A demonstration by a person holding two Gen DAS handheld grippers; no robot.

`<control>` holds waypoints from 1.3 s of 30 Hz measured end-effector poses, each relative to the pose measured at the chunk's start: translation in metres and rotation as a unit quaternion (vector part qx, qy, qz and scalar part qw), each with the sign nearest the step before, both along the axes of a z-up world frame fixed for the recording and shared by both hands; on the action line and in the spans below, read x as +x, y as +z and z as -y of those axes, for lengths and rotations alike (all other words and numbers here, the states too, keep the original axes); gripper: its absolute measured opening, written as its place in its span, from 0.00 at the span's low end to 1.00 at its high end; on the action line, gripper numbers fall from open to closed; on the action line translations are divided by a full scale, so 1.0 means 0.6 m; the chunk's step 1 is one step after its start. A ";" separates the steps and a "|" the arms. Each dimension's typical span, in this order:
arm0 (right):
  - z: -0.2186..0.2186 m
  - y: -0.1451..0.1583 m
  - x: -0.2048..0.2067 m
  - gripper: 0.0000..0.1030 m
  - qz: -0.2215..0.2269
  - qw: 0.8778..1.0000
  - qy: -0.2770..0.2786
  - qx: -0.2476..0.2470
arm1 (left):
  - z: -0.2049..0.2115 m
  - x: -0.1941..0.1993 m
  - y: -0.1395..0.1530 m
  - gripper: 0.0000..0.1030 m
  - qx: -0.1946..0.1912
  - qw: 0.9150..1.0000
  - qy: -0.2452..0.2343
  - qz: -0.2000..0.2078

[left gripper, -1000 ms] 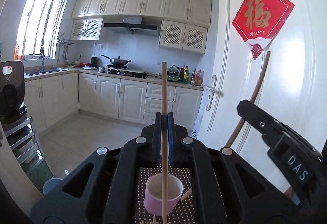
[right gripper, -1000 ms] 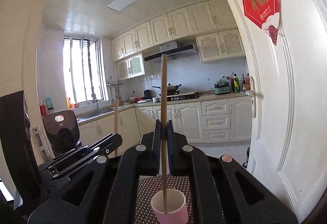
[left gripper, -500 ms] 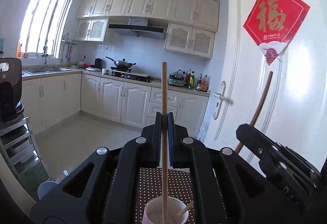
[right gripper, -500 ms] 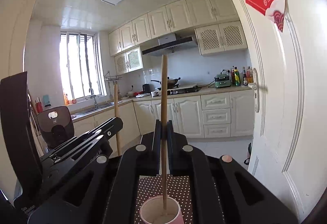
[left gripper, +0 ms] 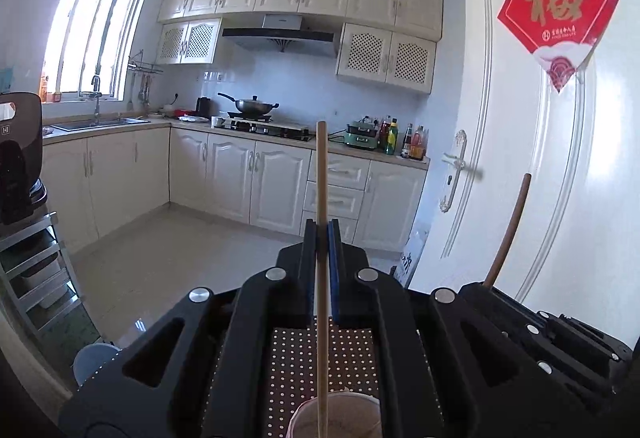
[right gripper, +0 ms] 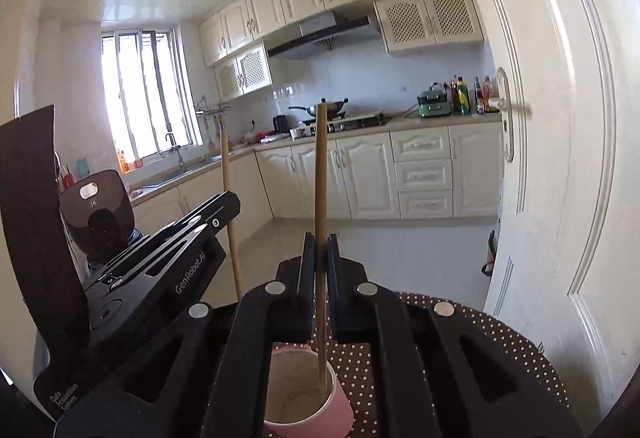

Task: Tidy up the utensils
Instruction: 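Lower the chopsticks into the pink cup and open both tools, then withdraw both tools from the cup back toward the chopstick row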

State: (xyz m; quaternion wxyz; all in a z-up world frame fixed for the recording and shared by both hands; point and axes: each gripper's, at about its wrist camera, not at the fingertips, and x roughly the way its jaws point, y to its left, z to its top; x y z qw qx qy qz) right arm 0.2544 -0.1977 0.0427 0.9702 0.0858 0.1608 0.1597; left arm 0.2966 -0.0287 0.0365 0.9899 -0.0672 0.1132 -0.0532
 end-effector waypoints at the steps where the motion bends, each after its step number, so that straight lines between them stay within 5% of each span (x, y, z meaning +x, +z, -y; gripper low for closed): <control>1: -0.001 -0.003 0.002 0.05 -0.007 1.000 0.003 -0.002 | 0.001 0.001 -0.004 0.06 0.003 1.000 0.000 -0.006; 9: -0.012 -0.007 -0.004 0.11 -0.028 0.999 0.020 -0.036 | 0.001 0.004 -0.023 0.08 0.022 0.999 -0.023 -0.042; 11: -0.009 -0.008 -0.010 0.24 -0.034 0.999 0.013 -0.035 | 0.000 0.002 -0.028 0.18 0.032 0.997 -0.034 -0.054; 12: -0.007 -0.010 -0.011 0.25 -0.034 0.999 0.008 -0.036 | -0.002 -0.001 -0.030 0.34 0.035 0.997 -0.040 -0.061; 14: 0.001 -0.010 -0.018 0.32 -0.034 0.999 0.002 -0.033 | -0.008 -0.009 -0.033 0.49 0.034 0.996 -0.049 -0.064; 39: 0.019 -0.038 -0.099 0.58 -0.080 0.996 -0.036 -0.034 | -0.046 -0.116 -0.059 0.49 0.048 0.993 -0.043 -0.097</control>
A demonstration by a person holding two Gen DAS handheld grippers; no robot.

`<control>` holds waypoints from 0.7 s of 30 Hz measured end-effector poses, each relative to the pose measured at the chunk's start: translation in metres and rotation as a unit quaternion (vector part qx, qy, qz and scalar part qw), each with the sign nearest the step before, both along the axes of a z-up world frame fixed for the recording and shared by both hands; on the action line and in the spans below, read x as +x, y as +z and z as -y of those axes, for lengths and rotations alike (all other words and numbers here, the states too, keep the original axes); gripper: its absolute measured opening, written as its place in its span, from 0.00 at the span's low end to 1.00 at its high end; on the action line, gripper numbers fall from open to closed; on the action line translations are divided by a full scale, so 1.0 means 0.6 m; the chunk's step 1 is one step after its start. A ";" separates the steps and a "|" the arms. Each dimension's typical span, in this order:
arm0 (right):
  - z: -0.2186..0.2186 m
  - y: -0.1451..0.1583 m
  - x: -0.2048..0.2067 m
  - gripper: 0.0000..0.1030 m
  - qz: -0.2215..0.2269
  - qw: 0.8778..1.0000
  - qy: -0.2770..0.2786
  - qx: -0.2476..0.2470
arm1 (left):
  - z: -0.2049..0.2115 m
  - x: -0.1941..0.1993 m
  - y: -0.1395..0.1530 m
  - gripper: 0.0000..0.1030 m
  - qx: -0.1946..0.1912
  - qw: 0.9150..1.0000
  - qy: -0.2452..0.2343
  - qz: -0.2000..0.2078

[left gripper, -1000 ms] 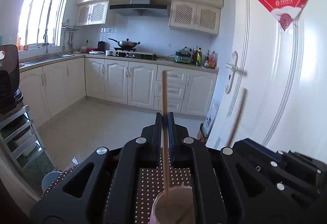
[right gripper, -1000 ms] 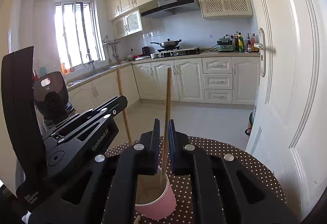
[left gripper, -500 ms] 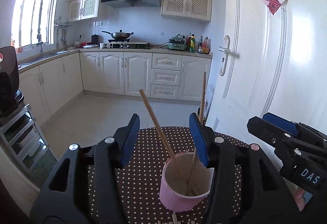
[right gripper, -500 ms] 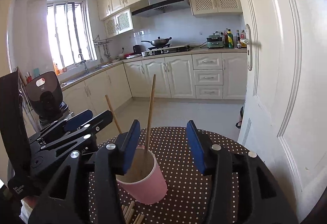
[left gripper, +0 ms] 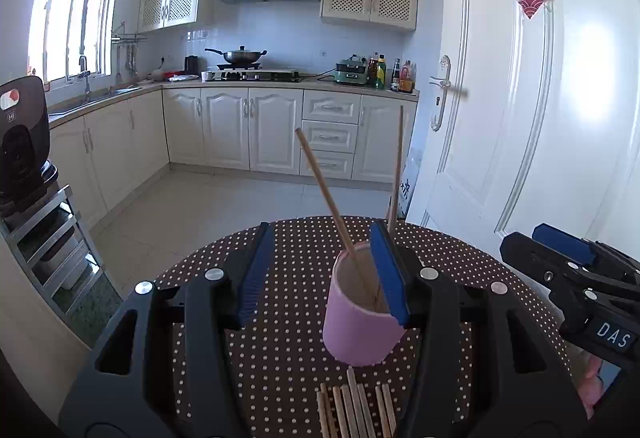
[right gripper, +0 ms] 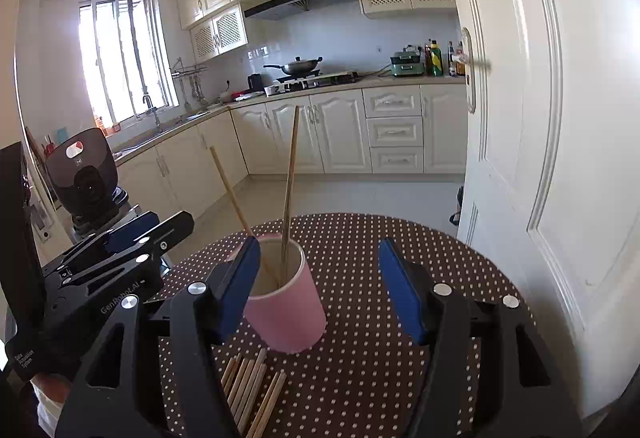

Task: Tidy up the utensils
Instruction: 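Withdraw both tools from the cup back toward the chopstick row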

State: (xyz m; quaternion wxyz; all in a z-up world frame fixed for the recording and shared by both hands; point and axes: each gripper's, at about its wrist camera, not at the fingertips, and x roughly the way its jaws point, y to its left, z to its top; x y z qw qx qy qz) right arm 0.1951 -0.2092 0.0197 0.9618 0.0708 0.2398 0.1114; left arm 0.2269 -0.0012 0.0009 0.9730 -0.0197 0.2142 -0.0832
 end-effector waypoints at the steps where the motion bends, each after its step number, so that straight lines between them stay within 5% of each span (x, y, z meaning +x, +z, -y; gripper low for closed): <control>1: -0.001 -0.002 -0.003 0.59 -0.004 1.000 -0.001 0.001 | -0.002 -0.003 -0.002 0.49 0.000 1.000 0.001 -0.002; 21: -0.038 -0.098 -0.048 0.79 -0.106 0.993 -0.013 -0.043 | -0.053 -0.067 -0.077 0.54 0.010 0.997 -0.001 -0.071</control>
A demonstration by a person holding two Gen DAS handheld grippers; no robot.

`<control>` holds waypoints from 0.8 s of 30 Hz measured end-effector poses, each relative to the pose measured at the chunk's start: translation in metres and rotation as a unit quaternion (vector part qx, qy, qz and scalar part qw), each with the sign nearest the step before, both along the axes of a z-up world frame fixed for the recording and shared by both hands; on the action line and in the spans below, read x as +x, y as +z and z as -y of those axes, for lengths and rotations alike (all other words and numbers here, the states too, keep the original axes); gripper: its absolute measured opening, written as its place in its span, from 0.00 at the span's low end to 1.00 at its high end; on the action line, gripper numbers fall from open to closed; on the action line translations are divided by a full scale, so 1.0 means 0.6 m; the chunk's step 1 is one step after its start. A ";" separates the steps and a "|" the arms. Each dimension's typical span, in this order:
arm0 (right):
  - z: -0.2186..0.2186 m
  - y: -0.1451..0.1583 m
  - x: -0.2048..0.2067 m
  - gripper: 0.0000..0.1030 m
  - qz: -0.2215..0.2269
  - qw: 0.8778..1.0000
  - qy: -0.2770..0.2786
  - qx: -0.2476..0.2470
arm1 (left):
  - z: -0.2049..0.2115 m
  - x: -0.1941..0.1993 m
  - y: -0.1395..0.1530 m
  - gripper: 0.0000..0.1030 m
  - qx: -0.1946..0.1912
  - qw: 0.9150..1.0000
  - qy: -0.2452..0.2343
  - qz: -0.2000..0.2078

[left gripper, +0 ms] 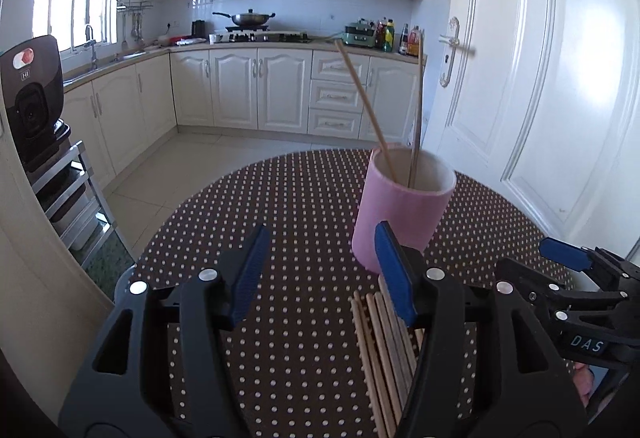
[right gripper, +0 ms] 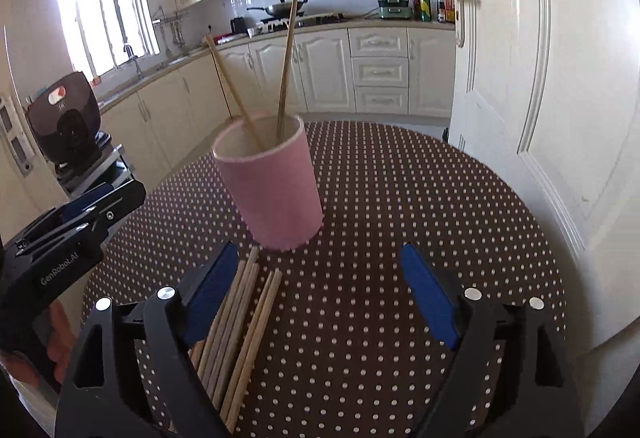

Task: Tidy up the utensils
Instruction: 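Withdraw both tools from the cup back toward the chopstick row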

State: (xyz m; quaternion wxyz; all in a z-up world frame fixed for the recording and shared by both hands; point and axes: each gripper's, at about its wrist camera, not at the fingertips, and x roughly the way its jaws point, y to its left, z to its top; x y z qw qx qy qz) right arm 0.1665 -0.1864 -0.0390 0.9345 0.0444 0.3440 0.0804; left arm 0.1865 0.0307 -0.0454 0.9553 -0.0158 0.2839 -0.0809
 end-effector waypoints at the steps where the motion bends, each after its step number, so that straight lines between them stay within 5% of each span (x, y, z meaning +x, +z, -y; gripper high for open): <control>1: -0.002 -0.006 -0.001 0.79 -0.006 1.000 0.000 -0.003 | -0.001 -0.001 -0.005 0.55 0.003 1.000 0.000 -0.004; 24: -0.057 -0.099 -0.010 0.80 -0.091 0.994 0.010 -0.064 | -0.045 -0.045 -0.101 0.76 0.011 0.996 0.009 -0.092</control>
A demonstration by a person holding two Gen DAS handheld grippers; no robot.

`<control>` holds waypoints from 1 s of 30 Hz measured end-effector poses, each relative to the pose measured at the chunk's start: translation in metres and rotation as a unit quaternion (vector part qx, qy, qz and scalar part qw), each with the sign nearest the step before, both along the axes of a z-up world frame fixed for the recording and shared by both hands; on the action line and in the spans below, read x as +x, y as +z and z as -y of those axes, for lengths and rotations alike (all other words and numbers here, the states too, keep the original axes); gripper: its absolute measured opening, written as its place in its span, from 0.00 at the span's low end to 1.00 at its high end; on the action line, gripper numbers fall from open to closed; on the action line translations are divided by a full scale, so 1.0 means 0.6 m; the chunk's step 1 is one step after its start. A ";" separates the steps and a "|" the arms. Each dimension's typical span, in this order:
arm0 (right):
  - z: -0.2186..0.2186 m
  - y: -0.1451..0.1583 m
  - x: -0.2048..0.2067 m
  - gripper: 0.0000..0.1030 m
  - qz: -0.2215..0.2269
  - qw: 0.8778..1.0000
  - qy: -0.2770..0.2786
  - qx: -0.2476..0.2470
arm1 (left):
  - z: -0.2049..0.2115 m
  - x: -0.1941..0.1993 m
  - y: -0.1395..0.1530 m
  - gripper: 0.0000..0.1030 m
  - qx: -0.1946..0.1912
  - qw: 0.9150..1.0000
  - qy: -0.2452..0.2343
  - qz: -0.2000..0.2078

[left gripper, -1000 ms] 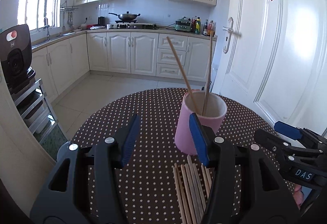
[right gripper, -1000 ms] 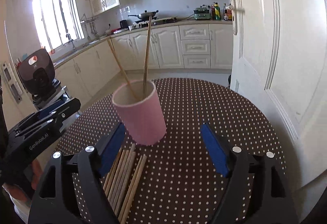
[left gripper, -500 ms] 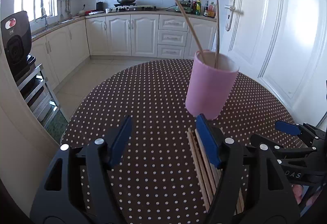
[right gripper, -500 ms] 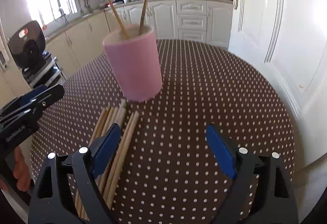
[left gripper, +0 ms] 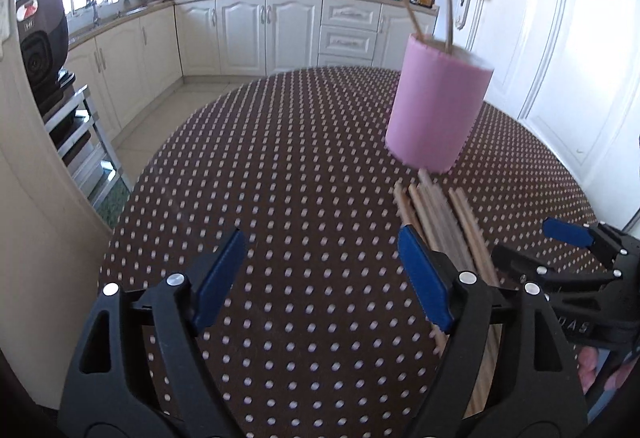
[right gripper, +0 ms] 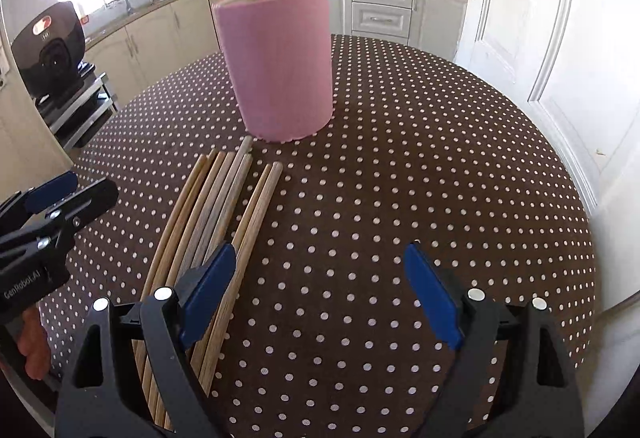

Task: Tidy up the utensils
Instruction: 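Withdraw both tools from the cup back toward the chopstick row, then grasp a chopstick with the right tool while the left tool grasps another chopstick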

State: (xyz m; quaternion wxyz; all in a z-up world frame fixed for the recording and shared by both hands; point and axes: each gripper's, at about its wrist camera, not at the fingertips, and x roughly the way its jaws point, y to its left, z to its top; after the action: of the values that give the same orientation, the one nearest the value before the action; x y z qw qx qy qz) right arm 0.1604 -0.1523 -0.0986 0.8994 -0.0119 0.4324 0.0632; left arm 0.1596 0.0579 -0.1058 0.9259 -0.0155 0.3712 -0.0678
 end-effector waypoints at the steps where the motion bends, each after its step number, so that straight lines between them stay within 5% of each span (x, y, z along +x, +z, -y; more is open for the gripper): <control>1: -0.002 -0.003 0.000 0.80 -0.002 1.000 -0.002 -0.005 | -0.003 0.000 -0.002 0.76 -0.001 1.000 0.001 -0.003; 9: -0.014 -0.001 -0.006 0.78 0.007 1.000 0.002 -0.020 | -0.021 -0.018 -0.012 0.77 -0.008 1.000 0.008 -0.010; 19: -0.042 0.000 -0.004 0.44 0.014 1.000 0.024 -0.004 | -0.011 -0.031 -0.008 0.77 -0.015 1.000 0.002 -0.009; 30: -0.032 -0.003 -0.013 0.43 0.000 1.000 0.015 0.002 | -0.009 -0.033 -0.010 0.77 -0.020 1.000 0.002 -0.014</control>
State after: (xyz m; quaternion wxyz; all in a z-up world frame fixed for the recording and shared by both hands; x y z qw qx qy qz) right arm 0.1527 -0.1331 -0.1007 0.8985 -0.0162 0.4317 0.0774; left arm 0.1397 0.0631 -0.1120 0.9203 -0.0353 0.3828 -0.0730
